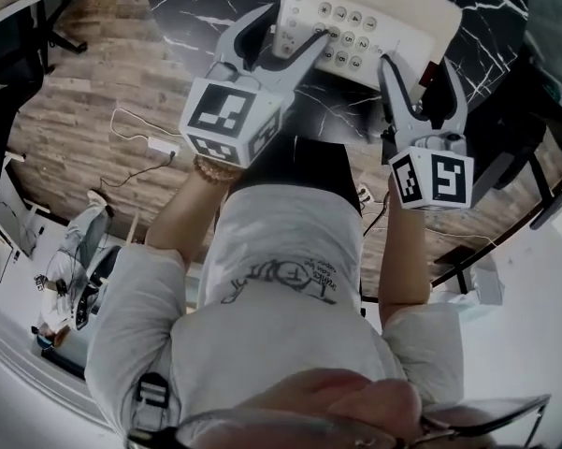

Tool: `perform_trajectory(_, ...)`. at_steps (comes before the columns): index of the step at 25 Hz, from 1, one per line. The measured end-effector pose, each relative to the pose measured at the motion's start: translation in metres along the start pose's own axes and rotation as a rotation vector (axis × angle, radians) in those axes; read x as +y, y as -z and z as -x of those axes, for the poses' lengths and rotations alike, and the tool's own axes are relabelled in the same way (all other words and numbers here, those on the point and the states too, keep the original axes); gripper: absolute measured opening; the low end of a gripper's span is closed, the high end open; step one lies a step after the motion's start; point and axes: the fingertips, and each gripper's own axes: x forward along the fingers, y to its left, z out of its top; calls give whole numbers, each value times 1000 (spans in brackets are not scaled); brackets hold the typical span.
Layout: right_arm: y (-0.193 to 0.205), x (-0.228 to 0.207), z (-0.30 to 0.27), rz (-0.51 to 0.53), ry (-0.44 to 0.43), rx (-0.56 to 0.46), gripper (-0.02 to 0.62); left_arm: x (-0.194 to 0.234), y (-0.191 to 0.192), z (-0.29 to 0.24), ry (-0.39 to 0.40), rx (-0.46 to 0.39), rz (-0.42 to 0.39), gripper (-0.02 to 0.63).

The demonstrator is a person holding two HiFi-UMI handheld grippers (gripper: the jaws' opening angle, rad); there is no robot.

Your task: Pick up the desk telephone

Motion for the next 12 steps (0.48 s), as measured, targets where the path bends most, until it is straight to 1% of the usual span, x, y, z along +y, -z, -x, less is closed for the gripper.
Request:
perform_trajectory(6, -54, 18, 38, 9, 4, -45, 328, -29, -50, 38, -6, -50, -20, 285)
perform_trajectory(12, -104, 35, 75, 28, 1, -120, 330, -57, -99, 74, -8, -117, -48, 284)
